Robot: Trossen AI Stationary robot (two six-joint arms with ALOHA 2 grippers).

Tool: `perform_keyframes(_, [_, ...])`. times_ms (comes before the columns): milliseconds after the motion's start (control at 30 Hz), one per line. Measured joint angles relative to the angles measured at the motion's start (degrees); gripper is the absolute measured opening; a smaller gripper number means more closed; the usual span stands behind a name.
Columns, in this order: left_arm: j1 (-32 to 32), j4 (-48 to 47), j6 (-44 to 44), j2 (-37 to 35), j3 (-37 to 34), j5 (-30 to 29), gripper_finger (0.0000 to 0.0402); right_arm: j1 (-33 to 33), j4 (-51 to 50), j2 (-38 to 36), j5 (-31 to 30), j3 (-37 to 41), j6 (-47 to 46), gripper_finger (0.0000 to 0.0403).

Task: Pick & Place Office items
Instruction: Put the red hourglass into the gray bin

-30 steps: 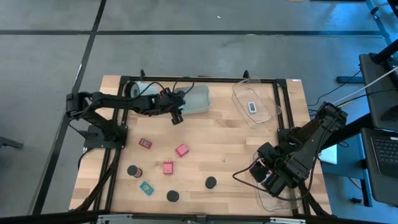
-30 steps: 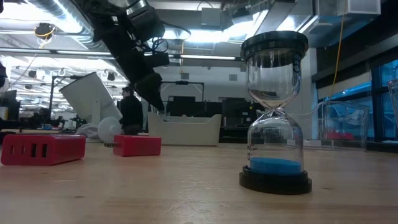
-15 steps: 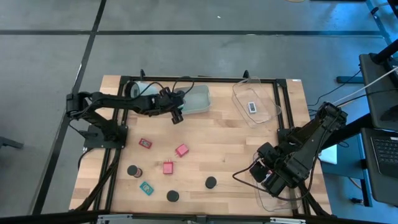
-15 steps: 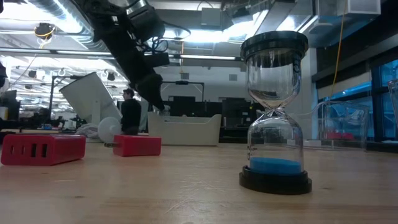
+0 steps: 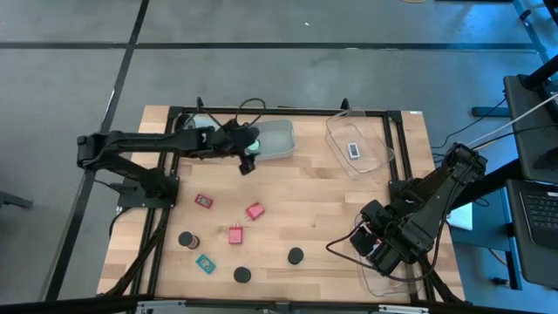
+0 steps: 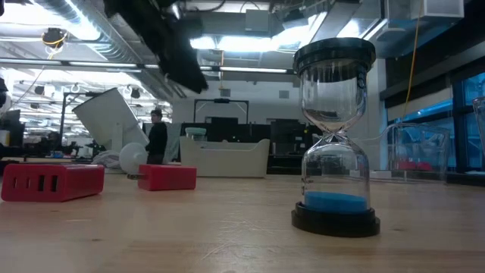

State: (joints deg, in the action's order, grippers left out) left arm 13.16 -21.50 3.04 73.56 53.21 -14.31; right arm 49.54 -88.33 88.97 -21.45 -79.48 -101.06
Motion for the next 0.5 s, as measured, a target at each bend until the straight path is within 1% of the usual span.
perform_keyframes(100, [-2.62, -5.28, 5.11, -3.36, 0.36, 10.45, 0.0285, 0.00, -0.03, -0.02, 0.00, 0.02, 0.11, 0.0286])
perform_keyframes(167, [-5.50, -8.04, 8.63, -5.17, -0.23, 16.08, 0.0285, 0.00, -0.02, -0.02, -0.03, 0.01, 0.86, 0.0286])
perform_keyframes(200, [-7.20, -9.68, 10.26, -5.94, -0.67, 17.95, 0.0285, 0.02, -0.04, -0.02, -0.22, 0.02, 1.26, 0.0286])
perform_keyframes(267, [-11.12, -13.32, 13.67, -7.19, -1.58, 19.51, 0.0285, 0.02, -0.05, -0.02, -1.17, 0.01, 1.70, 0.0286])
perform_keyframes(433, [-22.34, -23.42, 20.45, -8.11, -2.47, 19.50, 0.0285, 0.02, 0.04, -0.02, -4.53, 0.01, 4.04, 0.0286])
perform_keyframes(500, [-26.90, -25.81, 21.96, -8.11, -2.47, 19.59, 0.0285, 0.00, 0.02, -0.02, -5.20, 0.00, 4.55, 0.0286])
